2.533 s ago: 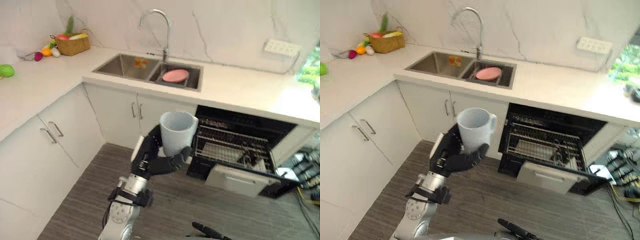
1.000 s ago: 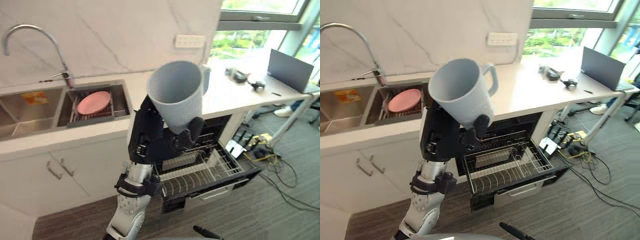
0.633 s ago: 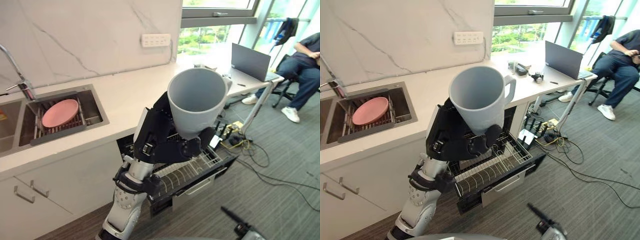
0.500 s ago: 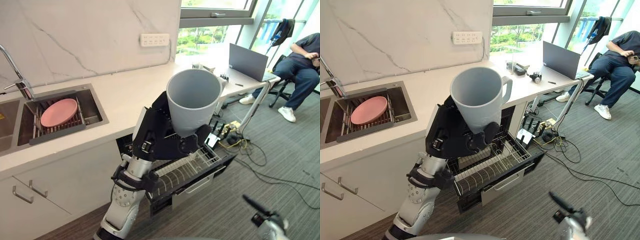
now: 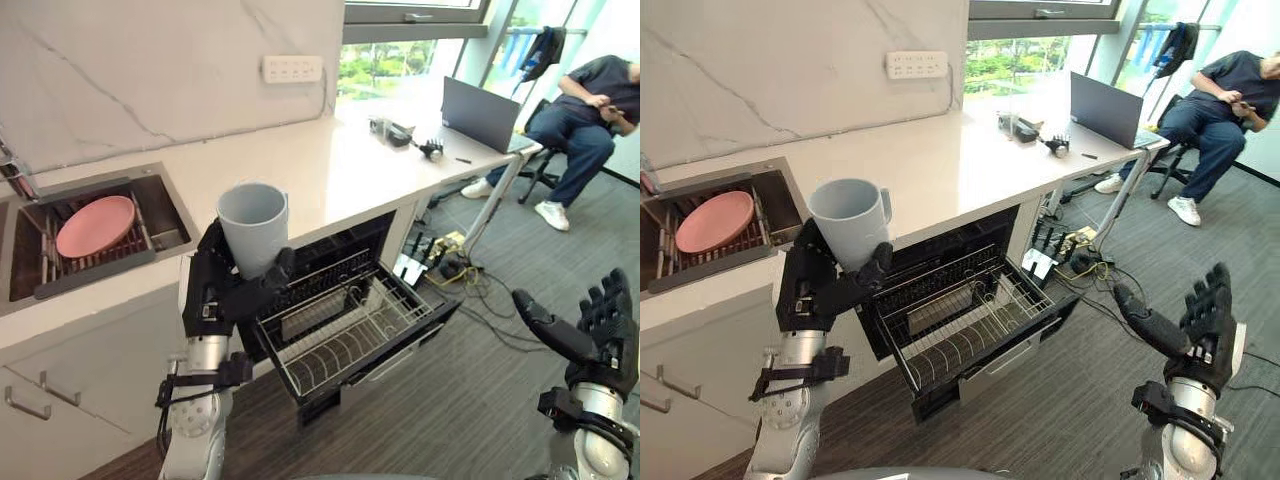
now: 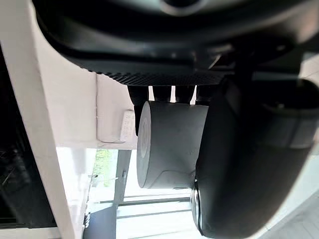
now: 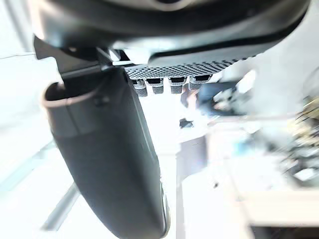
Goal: Walk over to the sink, pick up the cup, carry it to the dishwasher, place the cup inside the dishwasher, then close the dishwasher door
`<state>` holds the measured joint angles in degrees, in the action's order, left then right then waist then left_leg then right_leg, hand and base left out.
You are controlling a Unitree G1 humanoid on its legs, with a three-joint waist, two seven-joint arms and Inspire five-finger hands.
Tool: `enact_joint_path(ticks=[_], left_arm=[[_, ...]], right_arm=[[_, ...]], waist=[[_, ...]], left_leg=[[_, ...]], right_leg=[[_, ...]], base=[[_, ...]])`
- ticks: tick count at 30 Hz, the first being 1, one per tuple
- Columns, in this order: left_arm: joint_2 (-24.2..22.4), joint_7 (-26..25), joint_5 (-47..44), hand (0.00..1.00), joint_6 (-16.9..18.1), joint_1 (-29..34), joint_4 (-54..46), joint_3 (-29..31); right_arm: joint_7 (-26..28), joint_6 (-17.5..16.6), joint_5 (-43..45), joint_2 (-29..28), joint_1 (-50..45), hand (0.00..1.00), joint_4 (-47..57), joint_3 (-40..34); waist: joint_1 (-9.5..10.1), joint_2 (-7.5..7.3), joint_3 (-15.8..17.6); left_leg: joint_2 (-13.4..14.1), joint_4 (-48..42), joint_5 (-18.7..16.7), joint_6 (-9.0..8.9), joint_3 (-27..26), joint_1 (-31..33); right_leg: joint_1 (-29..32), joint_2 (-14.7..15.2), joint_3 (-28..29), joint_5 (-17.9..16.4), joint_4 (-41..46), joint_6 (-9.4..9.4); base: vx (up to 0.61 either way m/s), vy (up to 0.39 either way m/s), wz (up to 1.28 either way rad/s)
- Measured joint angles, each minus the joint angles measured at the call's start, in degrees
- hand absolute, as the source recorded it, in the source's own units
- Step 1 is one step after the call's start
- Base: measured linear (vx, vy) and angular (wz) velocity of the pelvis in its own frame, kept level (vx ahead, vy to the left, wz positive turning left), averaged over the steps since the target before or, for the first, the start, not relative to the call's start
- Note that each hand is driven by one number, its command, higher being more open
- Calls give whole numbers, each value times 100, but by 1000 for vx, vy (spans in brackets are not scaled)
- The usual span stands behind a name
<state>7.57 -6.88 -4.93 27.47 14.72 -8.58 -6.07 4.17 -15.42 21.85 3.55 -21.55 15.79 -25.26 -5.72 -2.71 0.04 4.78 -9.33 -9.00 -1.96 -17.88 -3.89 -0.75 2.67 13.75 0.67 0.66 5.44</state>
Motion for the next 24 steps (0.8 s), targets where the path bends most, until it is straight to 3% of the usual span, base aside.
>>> enact_joint_path(ticks=[3,8,14,24], left_arm=[[-5,-267,610,0,-51,-6,2,-490],[-99,-533,1181,0,-50,-10,46,-835],[-126,-944,1320,0,-59,-45,293,-1000],[-41,-863,1574,0,-45,-270,468,-1691]], right_arm=[[688,-498,343,-169,-23,100,433,501],[1205,-659,780,-170,34,100,541,1086],[1243,-372,1236,-164,85,100,643,1534],[904,101,1202,17,333,100,786,2229]], waist=[[-17,17,18],[-5,71,36],[24,187,36],[28,199,25]], left_leg=[[-11,12,-3,4,-116,-54],[-4,3,3,3,-168,-69],[3,17,14,10,-177,-68],[-4,27,17,15,-178,-68]], right_leg=[[4,12,-5,47,-31,10],[5,12,-1,81,-79,0],[-62,13,3,211,-304,-24],[-115,28,1,380,-536,-30]], base=[[-55,-8,-20],[-33,-26,-6],[1,-14,-2],[-17,-25,-5]])
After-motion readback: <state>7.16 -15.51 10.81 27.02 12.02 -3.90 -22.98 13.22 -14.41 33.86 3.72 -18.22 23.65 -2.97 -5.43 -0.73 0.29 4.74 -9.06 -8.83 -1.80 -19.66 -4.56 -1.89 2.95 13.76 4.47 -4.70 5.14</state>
